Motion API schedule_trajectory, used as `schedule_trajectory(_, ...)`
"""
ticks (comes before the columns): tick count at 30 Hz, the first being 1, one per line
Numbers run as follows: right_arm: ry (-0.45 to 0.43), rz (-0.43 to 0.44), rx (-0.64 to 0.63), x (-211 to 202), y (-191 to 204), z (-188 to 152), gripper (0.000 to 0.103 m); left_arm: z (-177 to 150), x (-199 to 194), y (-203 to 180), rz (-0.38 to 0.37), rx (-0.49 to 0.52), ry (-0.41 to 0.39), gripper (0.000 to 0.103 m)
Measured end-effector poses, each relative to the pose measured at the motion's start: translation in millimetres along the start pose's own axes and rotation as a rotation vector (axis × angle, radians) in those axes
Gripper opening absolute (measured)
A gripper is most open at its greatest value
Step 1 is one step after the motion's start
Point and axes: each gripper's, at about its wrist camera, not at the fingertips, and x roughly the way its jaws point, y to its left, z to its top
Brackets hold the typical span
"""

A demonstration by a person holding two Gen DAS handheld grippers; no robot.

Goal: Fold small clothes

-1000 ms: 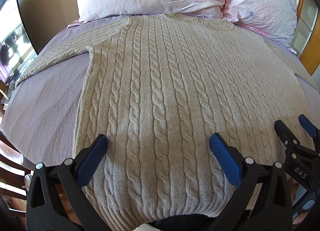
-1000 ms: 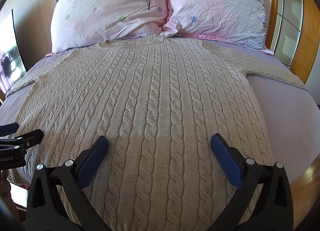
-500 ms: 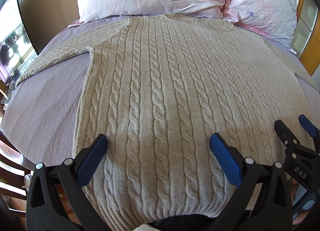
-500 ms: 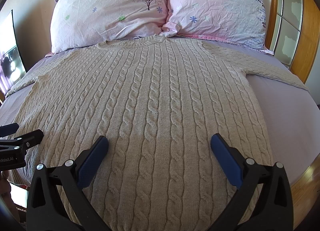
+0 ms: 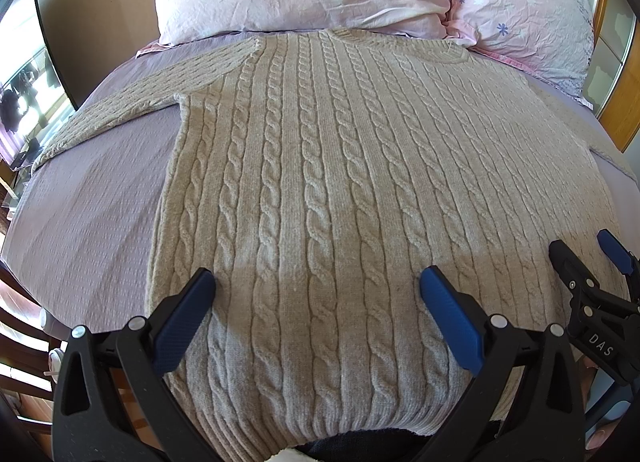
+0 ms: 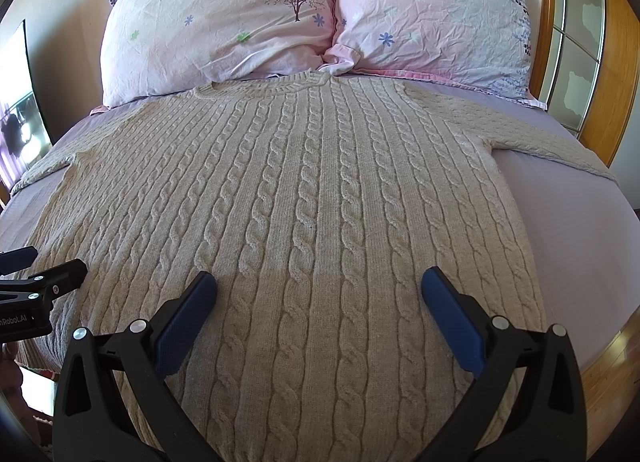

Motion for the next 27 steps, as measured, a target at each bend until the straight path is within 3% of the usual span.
schedule_trajectory(27,0.017,-0.006,0.002,1.8,0.3,2.3,0.102,2.3,-0.5,0.1,0.000,0.000,-0.002,0.101)
